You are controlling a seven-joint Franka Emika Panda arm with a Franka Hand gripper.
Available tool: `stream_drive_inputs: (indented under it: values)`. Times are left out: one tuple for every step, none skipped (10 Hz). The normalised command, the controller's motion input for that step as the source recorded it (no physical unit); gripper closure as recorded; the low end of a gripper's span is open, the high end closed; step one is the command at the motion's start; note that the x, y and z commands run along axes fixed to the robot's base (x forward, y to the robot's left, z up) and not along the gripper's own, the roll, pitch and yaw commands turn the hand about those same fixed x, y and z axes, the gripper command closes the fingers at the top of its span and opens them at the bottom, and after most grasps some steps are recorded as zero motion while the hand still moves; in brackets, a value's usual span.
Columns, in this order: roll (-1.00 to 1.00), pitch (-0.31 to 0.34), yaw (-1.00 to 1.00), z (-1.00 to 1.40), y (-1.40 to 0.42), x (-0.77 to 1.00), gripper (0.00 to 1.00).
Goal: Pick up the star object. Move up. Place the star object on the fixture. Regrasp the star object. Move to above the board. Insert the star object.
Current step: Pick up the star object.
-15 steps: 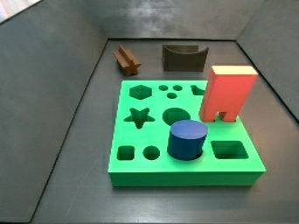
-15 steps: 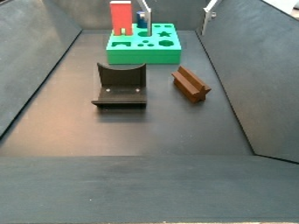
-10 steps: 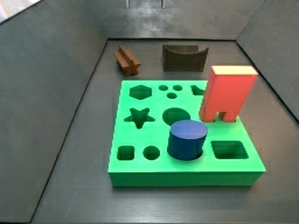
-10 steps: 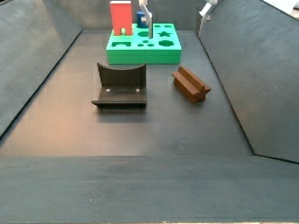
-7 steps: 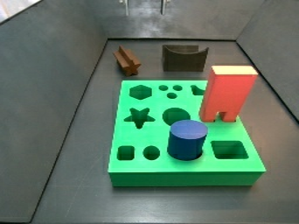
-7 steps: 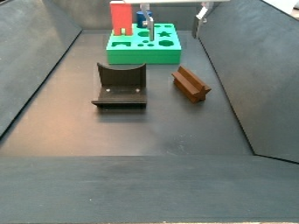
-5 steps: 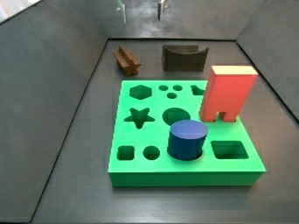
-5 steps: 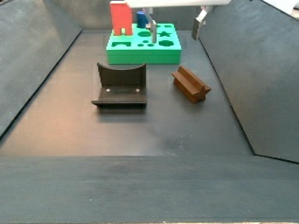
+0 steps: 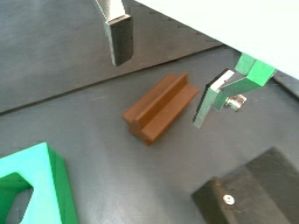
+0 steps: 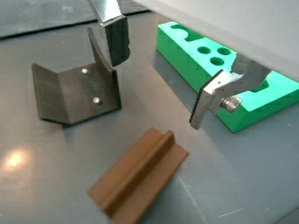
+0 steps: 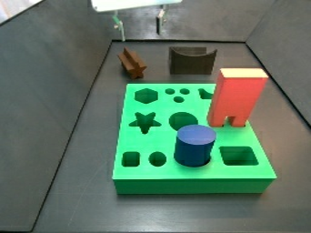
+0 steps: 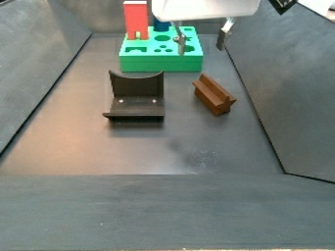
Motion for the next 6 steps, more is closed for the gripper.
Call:
stream_drive_inputs:
  values:
    - [0.0,-0.107,0.29,-0.5,-0.12,-0.03,0.0]
    - [0.04,-0.087,0.31,-0.53,-0.04,0.0,0.0]
    - [0.07,-0.074,0.33,-0.5,-0.02,0.0,0.0]
    - [0.07,-0.077,0.28,-0.44,0.0,0.0,0.0]
    - [0.1,-0.074,0.25,-0.44,0.0,0.0,0.0]
    - [0.08,-0.067,0.22,-0.41,0.0,0.0,0.0]
